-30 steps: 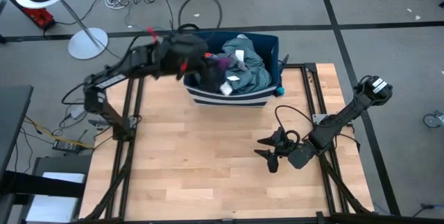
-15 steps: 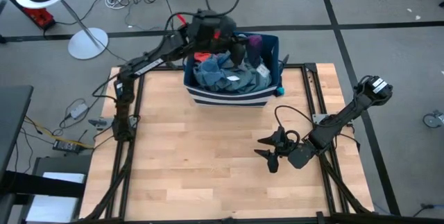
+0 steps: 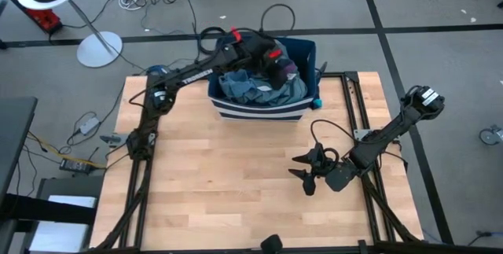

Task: Sort clothes
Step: Put the bottom dark blue sock into the laundry organizer

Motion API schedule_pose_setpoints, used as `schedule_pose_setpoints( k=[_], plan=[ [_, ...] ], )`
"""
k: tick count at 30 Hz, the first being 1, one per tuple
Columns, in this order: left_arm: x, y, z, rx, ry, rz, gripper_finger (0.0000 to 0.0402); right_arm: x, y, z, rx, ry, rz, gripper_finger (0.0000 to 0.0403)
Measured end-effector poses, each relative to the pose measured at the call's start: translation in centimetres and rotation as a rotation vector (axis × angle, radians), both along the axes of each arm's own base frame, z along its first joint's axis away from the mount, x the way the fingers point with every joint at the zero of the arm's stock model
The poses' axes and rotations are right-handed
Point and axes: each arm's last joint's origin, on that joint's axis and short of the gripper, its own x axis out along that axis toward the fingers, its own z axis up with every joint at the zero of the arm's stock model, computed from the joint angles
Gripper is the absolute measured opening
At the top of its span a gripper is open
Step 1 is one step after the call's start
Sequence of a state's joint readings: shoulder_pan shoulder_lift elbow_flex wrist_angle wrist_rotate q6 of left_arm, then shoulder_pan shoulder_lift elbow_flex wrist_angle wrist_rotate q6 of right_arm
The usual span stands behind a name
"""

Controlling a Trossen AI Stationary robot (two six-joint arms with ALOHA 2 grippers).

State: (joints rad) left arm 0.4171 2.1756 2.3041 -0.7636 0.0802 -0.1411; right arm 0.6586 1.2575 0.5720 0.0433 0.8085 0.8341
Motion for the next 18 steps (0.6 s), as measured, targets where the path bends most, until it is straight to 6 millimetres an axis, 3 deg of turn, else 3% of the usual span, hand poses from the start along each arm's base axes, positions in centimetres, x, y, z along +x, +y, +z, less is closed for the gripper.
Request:
schedule_pose_setpoints(
  k=[9,18],
  plan=[
    [0.5,0.1,-1.1,-0.03,0.019,0.001,0.0159,0.0,0.0,0.0,0.0,0.0,0.0,0.0228],
    [-1.0,-0.1,2.0,-0.039,-0.029,0.056,0.0173,0.0,0.0,0.0,0.002,0.0,-0.001,0.0228]
  ],
)
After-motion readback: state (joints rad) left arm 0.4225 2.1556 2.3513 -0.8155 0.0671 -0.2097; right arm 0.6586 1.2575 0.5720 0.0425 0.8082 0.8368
